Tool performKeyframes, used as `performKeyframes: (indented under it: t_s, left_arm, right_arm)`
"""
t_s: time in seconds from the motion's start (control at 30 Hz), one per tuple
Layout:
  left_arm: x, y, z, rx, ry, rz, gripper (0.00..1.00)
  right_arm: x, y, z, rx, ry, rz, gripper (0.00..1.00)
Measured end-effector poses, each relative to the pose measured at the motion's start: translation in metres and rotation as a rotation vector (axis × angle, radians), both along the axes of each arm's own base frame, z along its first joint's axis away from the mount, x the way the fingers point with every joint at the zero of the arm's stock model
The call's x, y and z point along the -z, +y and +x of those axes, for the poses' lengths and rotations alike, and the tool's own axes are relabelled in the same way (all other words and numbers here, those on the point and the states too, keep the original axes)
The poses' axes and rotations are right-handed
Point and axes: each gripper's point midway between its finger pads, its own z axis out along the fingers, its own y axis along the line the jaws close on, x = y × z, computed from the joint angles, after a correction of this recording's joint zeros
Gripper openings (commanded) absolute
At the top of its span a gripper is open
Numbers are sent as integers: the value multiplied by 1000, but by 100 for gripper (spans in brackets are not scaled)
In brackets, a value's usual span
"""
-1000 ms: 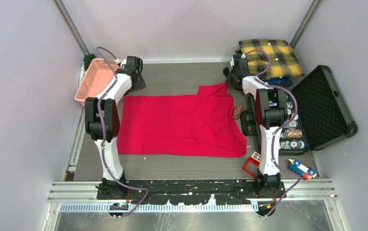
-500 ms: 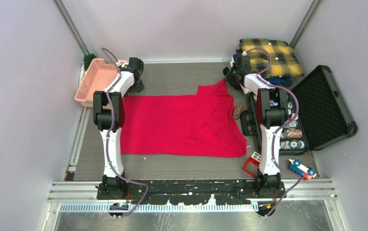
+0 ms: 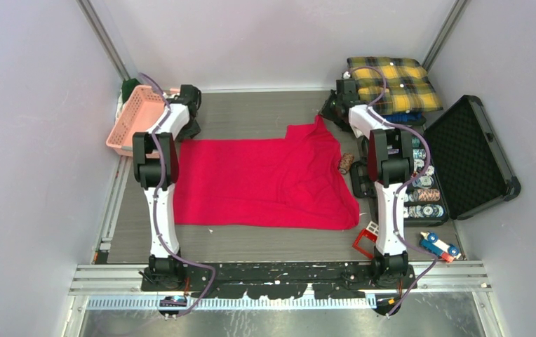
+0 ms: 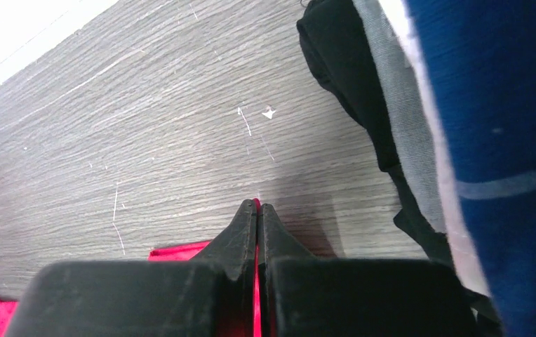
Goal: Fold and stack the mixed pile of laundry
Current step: Fold the T-shirt at the center of the board.
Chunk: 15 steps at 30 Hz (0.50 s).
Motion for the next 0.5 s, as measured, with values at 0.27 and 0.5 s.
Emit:
performKeyframes:
  t_s: [0.27,0.5]
  left_arm:
    - [3,-2,-1,-9,5,-23,0]
    - [4,-3,-2,-3,9,-33,0]
  right_arm:
    - [5,12,-1,-32,15,-17,1]
    - [13,19,-5,-50,39,-25,1]
